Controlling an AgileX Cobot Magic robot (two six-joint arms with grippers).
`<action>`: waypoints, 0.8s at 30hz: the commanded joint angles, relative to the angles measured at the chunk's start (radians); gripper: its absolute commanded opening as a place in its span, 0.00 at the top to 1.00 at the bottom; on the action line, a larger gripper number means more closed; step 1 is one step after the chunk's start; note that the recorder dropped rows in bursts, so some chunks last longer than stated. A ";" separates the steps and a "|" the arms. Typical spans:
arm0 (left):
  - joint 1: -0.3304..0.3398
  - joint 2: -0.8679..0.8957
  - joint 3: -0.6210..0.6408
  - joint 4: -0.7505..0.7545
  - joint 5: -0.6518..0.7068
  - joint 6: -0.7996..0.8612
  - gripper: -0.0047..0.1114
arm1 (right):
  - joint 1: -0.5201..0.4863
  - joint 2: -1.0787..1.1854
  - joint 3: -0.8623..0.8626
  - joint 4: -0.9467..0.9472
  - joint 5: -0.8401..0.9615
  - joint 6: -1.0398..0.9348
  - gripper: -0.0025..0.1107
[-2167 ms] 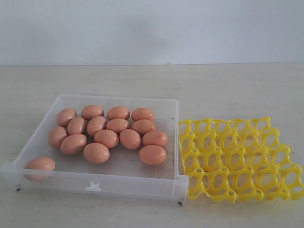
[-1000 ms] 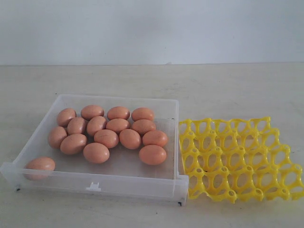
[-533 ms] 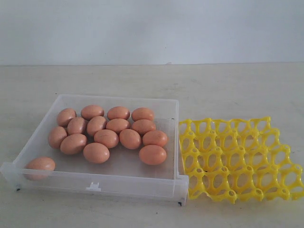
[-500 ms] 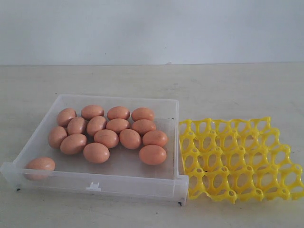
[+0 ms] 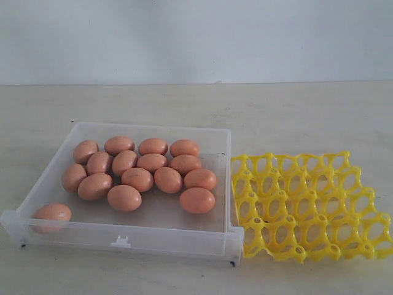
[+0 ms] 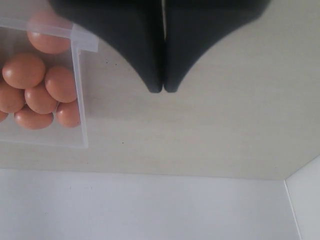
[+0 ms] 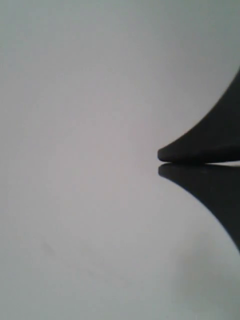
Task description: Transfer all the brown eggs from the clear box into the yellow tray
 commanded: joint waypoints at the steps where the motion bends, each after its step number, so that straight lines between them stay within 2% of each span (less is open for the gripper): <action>1: 0.000 -0.001 0.003 0.004 -0.003 0.000 1.00 | 0.029 0.223 -0.406 -0.269 0.729 0.251 0.98; 3: 0.000 -0.001 0.003 0.004 -0.003 0.000 1.00 | 0.055 0.328 -0.579 -0.252 1.060 0.243 0.98; 6: 0.000 -0.001 0.003 0.004 -0.003 0.000 1.00 | 0.087 0.473 -0.768 -0.155 1.397 0.164 0.98; 11: 0.000 -0.001 0.003 0.004 -0.003 0.000 1.00 | 0.141 0.703 -0.981 0.299 1.819 -0.103 0.98; 14: 0.000 -0.001 0.003 0.004 -0.003 0.000 1.00 | 0.214 0.821 -1.008 0.591 1.819 -0.217 0.98; 16: 0.000 -0.001 0.003 0.004 -0.003 0.000 1.00 | 0.282 0.879 -1.008 0.685 1.819 -0.306 0.98; 20: 0.000 -0.001 0.003 0.004 -0.003 0.000 1.00 | 0.456 0.991 -1.008 0.647 1.819 -0.515 0.98; 24: 0.000 -0.001 0.003 0.004 -0.003 0.000 1.00 | 0.593 1.102 -1.008 0.482 1.819 -0.632 0.98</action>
